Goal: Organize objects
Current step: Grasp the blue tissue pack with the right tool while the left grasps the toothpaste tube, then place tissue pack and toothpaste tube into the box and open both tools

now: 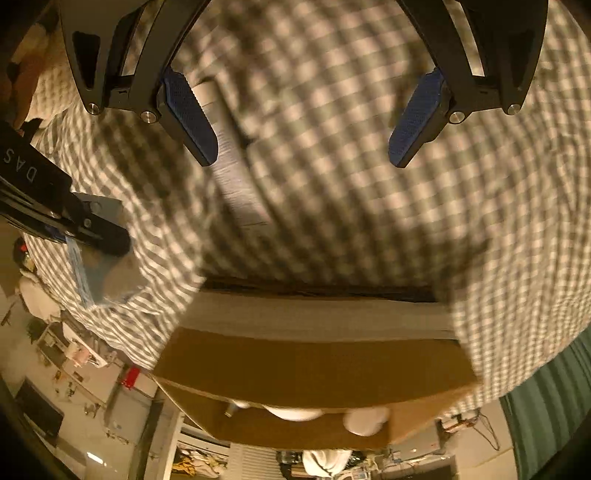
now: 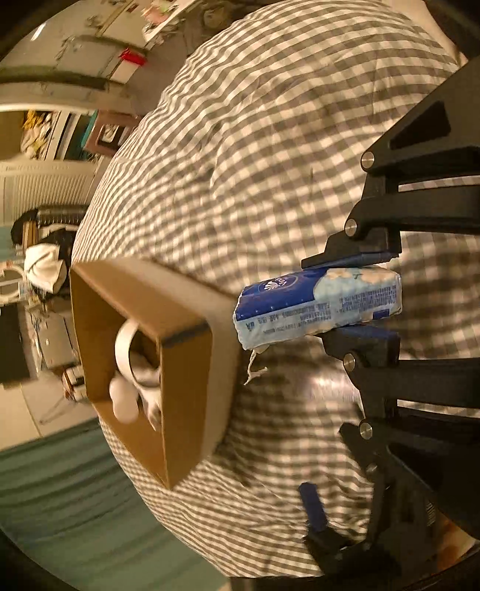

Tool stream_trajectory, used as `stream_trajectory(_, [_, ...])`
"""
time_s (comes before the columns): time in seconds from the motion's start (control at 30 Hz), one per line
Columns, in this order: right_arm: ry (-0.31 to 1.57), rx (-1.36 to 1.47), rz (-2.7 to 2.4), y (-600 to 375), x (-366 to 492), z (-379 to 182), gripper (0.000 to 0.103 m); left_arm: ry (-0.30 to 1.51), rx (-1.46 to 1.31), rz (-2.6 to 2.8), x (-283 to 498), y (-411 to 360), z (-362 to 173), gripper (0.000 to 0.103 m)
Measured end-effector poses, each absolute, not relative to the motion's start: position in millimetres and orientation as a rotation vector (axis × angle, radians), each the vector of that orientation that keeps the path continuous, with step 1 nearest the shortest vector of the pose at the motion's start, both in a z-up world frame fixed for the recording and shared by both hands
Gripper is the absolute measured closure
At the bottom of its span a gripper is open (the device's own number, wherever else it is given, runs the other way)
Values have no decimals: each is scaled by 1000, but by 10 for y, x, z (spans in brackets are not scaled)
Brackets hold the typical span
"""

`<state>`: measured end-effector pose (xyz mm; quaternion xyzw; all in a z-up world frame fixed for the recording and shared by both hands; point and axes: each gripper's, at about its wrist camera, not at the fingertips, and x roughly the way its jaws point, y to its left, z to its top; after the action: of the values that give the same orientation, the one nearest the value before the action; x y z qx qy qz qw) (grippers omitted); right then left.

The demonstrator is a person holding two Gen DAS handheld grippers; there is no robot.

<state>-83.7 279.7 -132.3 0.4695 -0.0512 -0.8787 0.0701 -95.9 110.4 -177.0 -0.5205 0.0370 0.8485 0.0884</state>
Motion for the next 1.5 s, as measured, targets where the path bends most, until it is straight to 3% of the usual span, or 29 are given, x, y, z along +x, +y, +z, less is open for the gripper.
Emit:
stream_trajectory(0.03, [-175,1423,-2642,2832,-855,-1349,78,118,-1549,2525,-969,1150,-1805,11])
stream_trajectory(0.1, [-189,1438,-2630,2853,-885,-1386,78,155,-1556,2493,-988,1270,-1902,34])
stream_trajectory(0.17, [-185,1443,-2624,2844,-900,-1421,78,166,-1566,2431,-1000,1382,-1987,40])
stream_trajectory(0.23, [-181,1447,-2623,2843,-912,-1446,78,216,-1546,2414,-984,1485,-2026,41])
stream_trajectory(0.27, [-180,1450,-2623,2847,-910,-1457,78,250,-1539,2409,-980,1517,-2044,46])
stream_trajectory(0.3, [-181,1453,-2622,2870,-910,-1465,78,293,-1524,2415,-970,1545,-2060,60])
stream_trajectory(0.33, [-182,1456,-2621,2872,-918,-1478,78,328,-1505,2417,-959,1556,-2066,68])
stream_trajectory(0.47, [-172,1449,-2635,2873,-923,-1494,78,243,-1496,2405,-950,1444,-1947,84])
stream_trajectory(0.97, [-137,1393,-2658,2848,-917,-1435,78,92,-1416,2573,-793,941,-1061,85])
stream_trajectory(1.5, [-151,1386,-2653,2856,-919,-1422,78,94,-1454,2591,-758,970,-1063,85])
